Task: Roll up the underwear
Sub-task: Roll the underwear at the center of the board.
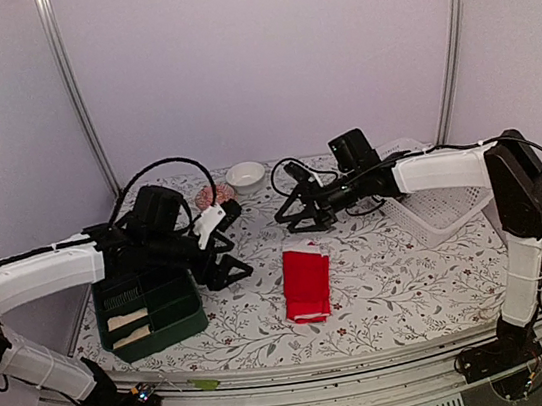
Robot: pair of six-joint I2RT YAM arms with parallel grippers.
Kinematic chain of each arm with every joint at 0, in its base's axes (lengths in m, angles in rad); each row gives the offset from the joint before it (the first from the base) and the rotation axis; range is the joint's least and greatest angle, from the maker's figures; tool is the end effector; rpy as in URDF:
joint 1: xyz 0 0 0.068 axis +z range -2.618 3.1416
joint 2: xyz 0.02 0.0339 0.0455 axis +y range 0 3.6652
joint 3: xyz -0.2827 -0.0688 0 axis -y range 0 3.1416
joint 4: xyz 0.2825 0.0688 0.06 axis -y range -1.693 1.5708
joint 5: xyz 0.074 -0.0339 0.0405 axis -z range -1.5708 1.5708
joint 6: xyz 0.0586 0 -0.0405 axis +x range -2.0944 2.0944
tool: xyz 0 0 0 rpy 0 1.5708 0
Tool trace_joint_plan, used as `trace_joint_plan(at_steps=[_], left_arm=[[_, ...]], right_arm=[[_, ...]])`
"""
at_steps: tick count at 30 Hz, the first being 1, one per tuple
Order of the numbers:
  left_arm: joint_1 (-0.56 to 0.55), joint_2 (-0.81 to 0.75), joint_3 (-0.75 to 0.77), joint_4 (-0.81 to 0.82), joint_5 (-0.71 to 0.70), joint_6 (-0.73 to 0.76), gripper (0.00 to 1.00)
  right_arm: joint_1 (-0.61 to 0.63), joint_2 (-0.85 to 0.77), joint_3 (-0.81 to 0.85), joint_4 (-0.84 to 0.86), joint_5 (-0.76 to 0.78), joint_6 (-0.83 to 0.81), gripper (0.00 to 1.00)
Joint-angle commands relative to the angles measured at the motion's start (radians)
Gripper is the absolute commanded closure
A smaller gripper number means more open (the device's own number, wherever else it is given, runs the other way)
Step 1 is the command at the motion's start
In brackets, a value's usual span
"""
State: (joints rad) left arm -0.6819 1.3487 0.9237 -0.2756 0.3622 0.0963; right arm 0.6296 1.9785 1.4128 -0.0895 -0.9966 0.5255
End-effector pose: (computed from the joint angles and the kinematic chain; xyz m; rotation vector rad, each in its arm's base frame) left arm 0.2496 -0.2293 0.2444 1.0586 2.0634 -0.7151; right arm 0.3644 0.3263 0.2078 -0.7486 2.3054 1.6971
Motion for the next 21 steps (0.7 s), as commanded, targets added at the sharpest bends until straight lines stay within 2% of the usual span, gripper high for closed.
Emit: trace_joint_plan(at_steps=[1, 5, 12, 18, 21], left_arm=[[-0.146, 0.016, -0.066, 0.057, -0.006, 0.207, 0.17], [-0.238, 0.048, -0.12, 0.152, -0.097, 0.294, 0.23], [-0.358, 0.159, -0.158, 0.277, -0.21, 0.371, 0.27], [-0.412, 0.258, -0.149, 0.351, -0.232, 0.405, 0.39], [-0.432, 0.311, -0.136, 0.38, -0.266, 0.427, 0.43]], right_arm=[[-0.005, -0.103, -0.144, -0.118, 0.035, -0.117, 0.04], [-0.005, -0.132, -0.245, -0.104, 0.007, -0.113, 0.14], [0.016, -0.085, -0.31, -0.05, -0.04, -0.09, 0.37], [0.028, -0.015, -0.292, -0.045, -0.062, -0.07, 0.69], [0.039, 0.015, -0.27, -0.068, -0.056, -0.084, 0.92]])
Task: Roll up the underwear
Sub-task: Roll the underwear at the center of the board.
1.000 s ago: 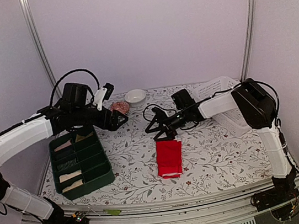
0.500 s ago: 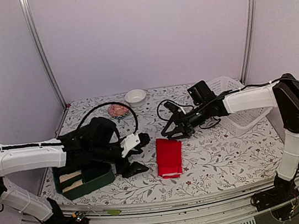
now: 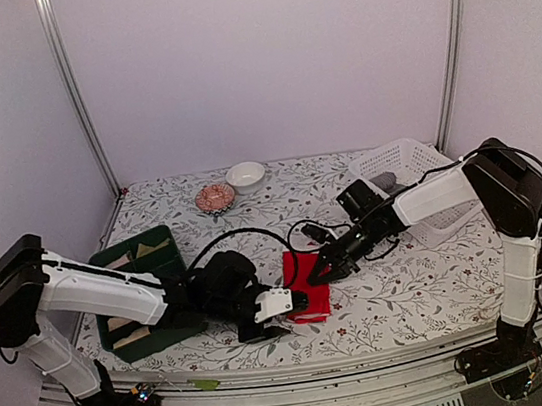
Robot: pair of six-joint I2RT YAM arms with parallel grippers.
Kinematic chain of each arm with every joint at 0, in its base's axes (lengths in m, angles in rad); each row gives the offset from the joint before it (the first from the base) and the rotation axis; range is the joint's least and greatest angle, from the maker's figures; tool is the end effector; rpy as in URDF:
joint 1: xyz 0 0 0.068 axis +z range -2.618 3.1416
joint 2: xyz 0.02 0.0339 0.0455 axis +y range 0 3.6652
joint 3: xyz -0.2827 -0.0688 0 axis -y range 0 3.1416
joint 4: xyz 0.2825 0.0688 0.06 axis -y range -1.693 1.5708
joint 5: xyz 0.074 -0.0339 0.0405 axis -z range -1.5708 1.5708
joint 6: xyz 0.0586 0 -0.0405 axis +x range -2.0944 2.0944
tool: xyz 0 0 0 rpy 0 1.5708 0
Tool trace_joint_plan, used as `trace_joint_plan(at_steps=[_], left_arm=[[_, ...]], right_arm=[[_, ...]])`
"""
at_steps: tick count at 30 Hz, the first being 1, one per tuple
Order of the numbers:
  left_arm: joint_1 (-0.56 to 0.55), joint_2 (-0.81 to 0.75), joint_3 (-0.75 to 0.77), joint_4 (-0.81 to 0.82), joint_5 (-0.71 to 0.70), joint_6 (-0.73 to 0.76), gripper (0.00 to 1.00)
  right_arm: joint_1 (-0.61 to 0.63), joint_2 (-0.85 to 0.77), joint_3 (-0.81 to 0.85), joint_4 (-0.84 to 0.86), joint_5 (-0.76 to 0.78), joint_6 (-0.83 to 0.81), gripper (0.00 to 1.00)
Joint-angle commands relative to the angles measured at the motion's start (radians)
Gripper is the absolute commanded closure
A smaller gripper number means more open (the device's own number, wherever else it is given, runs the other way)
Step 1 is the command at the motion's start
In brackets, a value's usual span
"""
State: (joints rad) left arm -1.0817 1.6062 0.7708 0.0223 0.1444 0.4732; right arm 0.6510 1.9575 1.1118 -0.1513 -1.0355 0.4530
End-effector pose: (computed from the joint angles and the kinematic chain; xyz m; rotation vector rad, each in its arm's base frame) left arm 0.1592 -0.3171 0.1309 1.7483 1.6769 -0.4559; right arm 0.2998 0.2917 0.1164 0.6796 -2.4994 -1.6340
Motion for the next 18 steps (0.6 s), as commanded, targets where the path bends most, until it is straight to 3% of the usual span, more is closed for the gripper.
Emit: trace_joint_plan(at_steps=[1, 14, 18], left_arm=[[-0.037, 0.063, 0.021, 0.089, -0.06, 0.063, 0.44], [-0.049, 0.231, 0.08, 0.163, -0.158, 0.214, 0.47], [-0.058, 0.261, 0.082, 0.185, -0.212, 0.246, 0.58]], right_arm=[[0.022, 0.047, 0.038, -0.013, -0.014, -0.017, 0.97], [0.025, 0.226, 0.062, -0.082, 0.081, -0.129, 1.0], [0.022, 0.246, 0.056, -0.087, 0.092, -0.148, 1.0]])
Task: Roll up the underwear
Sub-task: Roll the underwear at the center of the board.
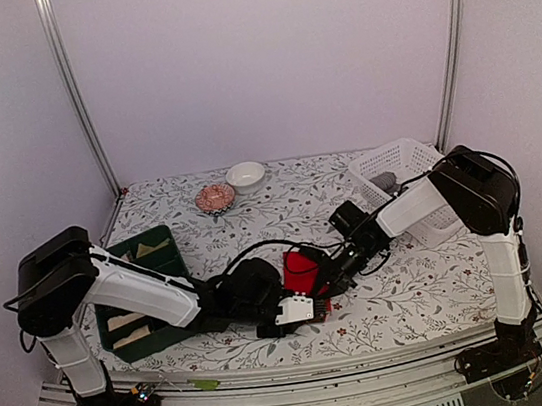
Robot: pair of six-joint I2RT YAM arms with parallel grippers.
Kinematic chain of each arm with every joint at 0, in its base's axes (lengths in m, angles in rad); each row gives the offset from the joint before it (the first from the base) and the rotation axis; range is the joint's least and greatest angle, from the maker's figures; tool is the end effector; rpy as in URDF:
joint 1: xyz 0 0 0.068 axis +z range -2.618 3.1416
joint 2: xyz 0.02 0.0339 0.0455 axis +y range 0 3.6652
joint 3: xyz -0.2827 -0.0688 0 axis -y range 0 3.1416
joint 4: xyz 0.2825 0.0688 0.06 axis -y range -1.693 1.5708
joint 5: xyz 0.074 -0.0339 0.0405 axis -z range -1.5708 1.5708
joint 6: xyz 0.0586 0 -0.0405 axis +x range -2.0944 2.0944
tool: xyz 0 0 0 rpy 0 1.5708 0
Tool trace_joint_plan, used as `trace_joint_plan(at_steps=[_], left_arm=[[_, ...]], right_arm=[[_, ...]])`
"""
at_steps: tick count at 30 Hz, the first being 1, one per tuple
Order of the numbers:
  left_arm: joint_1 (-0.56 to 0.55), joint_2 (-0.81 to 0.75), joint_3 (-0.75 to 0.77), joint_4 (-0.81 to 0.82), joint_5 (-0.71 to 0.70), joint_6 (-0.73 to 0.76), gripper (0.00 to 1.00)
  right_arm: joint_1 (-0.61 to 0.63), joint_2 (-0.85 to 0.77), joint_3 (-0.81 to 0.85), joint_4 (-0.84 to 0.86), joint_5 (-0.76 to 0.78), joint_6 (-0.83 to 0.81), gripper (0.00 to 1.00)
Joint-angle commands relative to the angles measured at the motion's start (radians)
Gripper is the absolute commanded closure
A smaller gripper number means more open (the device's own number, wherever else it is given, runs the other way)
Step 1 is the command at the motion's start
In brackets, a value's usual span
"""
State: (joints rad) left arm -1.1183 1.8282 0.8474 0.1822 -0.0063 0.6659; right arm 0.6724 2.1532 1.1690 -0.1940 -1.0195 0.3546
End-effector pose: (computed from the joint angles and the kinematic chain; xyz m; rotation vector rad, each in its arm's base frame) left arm 0.1715 -0.3519 0.0905 1.8502 1.4961 -0.2096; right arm 0.2990 0.3018 0.0508 0.6835 -2.4733 -1.4910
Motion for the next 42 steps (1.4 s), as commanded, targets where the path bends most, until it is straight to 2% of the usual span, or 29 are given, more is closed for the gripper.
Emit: trace_joint_plan(at_steps=[1, 7, 10, 12, 15, 17, 21, 24, 26, 28, 29, 33, 35, 39, 41, 42], left_arm=[[-0.022, 0.04, 0.004, 0.03, -0.065, 0.057, 0.62], [-0.023, 0.04, 0.039, -0.052, -0.046, 0.059, 0.94], [-0.021, 0.021, 0.073, -0.154, 0.024, 0.015, 1.0], [-0.019, 0.024, 0.103, -0.234, 0.083, -0.015, 1.0], [-0.008, 0.048, 0.159, -0.362, 0.168, -0.069, 1.0], [0.003, 0.066, 0.188, -0.419, 0.214, -0.096, 1.0], [0.047, 0.115, 0.27, -0.528, 0.317, -0.14, 1.0], [0.103, 0.186, 0.334, -0.613, 0.427, -0.157, 1.0], [0.135, 0.224, 0.376, -0.673, 0.501, -0.161, 1.0], [0.165, 0.247, 0.4, -0.71, 0.564, -0.163, 1.0], [0.176, 0.253, 0.408, -0.718, 0.591, -0.164, 1.0], [0.21, 0.306, 0.473, -0.784, 0.658, -0.158, 1.0], [0.225, 0.343, 0.507, -0.812, 0.678, -0.153, 1.0], [0.251, 0.406, 0.575, -0.888, 0.696, -0.158, 1.0], [0.265, 0.43, 0.604, -0.921, 0.701, -0.16, 1.0], [0.27, 0.445, 0.624, -0.94, 0.7, -0.163, 1.0]], right_arm=[[0.001, 0.051, -0.002, -0.045, 0.076, -0.052, 1.0], [0.001, 0.033, 0.004, -0.059, 0.101, -0.078, 1.0], [0.0, -0.021, -0.003, -0.057, 0.147, -0.106, 0.98], [-0.011, -0.089, -0.033, -0.026, 0.186, -0.119, 0.86], [-0.052, -0.224, -0.12, 0.078, 0.263, -0.106, 0.61], [-0.081, -0.333, -0.178, 0.125, 0.317, -0.093, 0.5], [-0.103, -0.514, -0.267, 0.163, 0.444, -0.103, 0.4], [-0.103, -0.67, -0.341, 0.201, 0.538, -0.101, 0.37], [-0.102, -0.8, -0.411, 0.244, 0.603, -0.086, 0.3], [-0.102, -0.934, -0.484, 0.283, 0.667, -0.068, 0.16], [-0.103, -0.997, -0.51, 0.293, 0.693, -0.064, 0.01], [-0.103, -1.165, -0.566, 0.311, 0.856, 0.059, 0.01], [-0.103, -1.212, -0.586, 0.336, 0.838, 0.054, 0.02], [-0.1, -1.172, -0.574, 0.29, 0.541, -0.106, 0.24], [-0.063, -1.114, -0.549, 0.234, 0.493, -0.173, 0.36], [-0.034, -1.085, -0.538, 0.205, 0.505, -0.199, 0.38]])
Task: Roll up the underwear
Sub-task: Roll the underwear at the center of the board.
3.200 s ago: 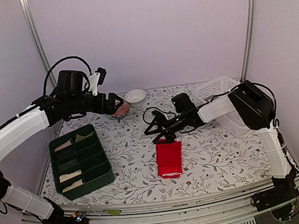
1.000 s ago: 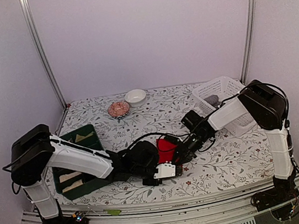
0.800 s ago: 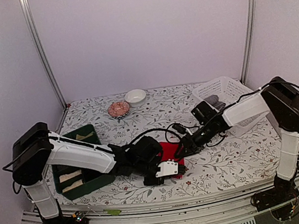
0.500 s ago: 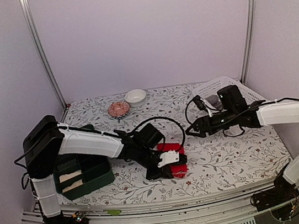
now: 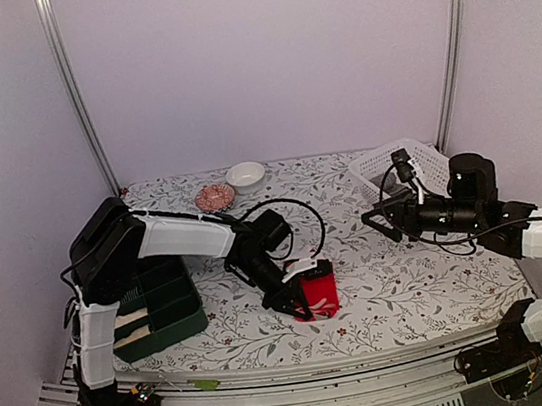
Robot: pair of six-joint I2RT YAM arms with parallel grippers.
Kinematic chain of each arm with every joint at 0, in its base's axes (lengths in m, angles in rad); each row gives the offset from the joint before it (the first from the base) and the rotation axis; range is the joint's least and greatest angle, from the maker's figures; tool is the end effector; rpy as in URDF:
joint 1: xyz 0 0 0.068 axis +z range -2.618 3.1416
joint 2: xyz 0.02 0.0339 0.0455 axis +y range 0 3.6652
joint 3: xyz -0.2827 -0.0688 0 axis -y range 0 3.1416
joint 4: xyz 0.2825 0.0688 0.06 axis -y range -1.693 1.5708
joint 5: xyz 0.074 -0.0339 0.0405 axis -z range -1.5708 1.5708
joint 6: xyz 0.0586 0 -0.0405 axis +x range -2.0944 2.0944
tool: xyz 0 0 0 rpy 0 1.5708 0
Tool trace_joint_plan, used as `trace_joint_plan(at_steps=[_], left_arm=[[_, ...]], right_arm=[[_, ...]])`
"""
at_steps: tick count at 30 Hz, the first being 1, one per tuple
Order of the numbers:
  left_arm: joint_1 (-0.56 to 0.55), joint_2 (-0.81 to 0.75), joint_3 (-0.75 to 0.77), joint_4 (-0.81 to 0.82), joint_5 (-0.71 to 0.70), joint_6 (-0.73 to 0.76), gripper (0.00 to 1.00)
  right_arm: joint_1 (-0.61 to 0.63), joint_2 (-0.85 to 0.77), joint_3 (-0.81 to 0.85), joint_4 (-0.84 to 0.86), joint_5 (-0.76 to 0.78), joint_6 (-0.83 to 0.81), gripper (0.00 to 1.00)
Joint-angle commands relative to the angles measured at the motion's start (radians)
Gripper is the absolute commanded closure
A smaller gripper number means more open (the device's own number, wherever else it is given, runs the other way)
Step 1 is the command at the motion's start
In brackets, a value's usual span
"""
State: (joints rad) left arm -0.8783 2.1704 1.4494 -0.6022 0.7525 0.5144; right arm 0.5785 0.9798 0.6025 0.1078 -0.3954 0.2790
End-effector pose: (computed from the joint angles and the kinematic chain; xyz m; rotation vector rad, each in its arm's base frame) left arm 0.2628 -0.3796 0.0923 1.9124 2.0715 -1.1575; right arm 0.2143 0.1669 0.2659 -0.5722 1.8428 0.9512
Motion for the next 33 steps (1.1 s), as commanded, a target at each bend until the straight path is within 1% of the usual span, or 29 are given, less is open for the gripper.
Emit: trace_joint_plan(at_steps=[1, 4, 5, 8, 11, 14, 18, 20, 24, 27, 33], left_arm=[[0.034, 0.118, 0.042, -0.176, -0.058, -0.015, 1.0], [0.04, 0.154, 0.095, -0.226, -0.047, -0.03, 1.0], [0.041, 0.164, 0.109, -0.243, -0.049, -0.039, 1.0], [0.043, 0.19, 0.13, -0.304, -0.07, -0.073, 1.0], [0.043, 0.177, 0.087, -0.332, -0.098, -0.108, 1.0], [0.043, 0.132, 0.036, -0.337, -0.112, -0.134, 1.0], [0.044, 0.108, 0.037, -0.368, -0.108, -0.15, 1.0], [0.043, 0.115, 0.062, -0.385, -0.101, -0.157, 1.0], [0.038, 0.151, 0.139, -0.422, -0.087, -0.165, 1.0], [0.034, 0.171, 0.184, -0.433, -0.079, -0.163, 1.0], [0.033, 0.179, 0.19, -0.432, -0.078, -0.154, 1.0]], right_arm=[[0.093, 0.119, 0.045, -0.121, -0.098, -0.18, 0.38], [0.191, 0.19, 0.062, -0.143, -0.028, -0.314, 0.38], [0.209, 0.212, 0.063, -0.137, -0.016, -0.369, 0.39], [0.236, 0.29, 0.078, -0.109, -0.001, -0.45, 0.39], [0.25, 0.356, 0.089, -0.069, -0.026, -0.486, 0.38], [0.283, 0.409, 0.097, -0.054, -0.059, -0.542, 0.38], [0.34, 0.479, 0.109, -0.056, -0.091, -0.623, 0.38], [0.364, 0.51, 0.112, -0.045, -0.097, -0.645, 0.37], [0.408, 0.556, 0.136, -0.029, -0.081, -0.655, 0.32], [0.437, 0.593, 0.156, -0.031, -0.024, -0.67, 0.3], [0.457, 0.642, 0.19, -0.018, 0.089, -0.696, 0.28]])
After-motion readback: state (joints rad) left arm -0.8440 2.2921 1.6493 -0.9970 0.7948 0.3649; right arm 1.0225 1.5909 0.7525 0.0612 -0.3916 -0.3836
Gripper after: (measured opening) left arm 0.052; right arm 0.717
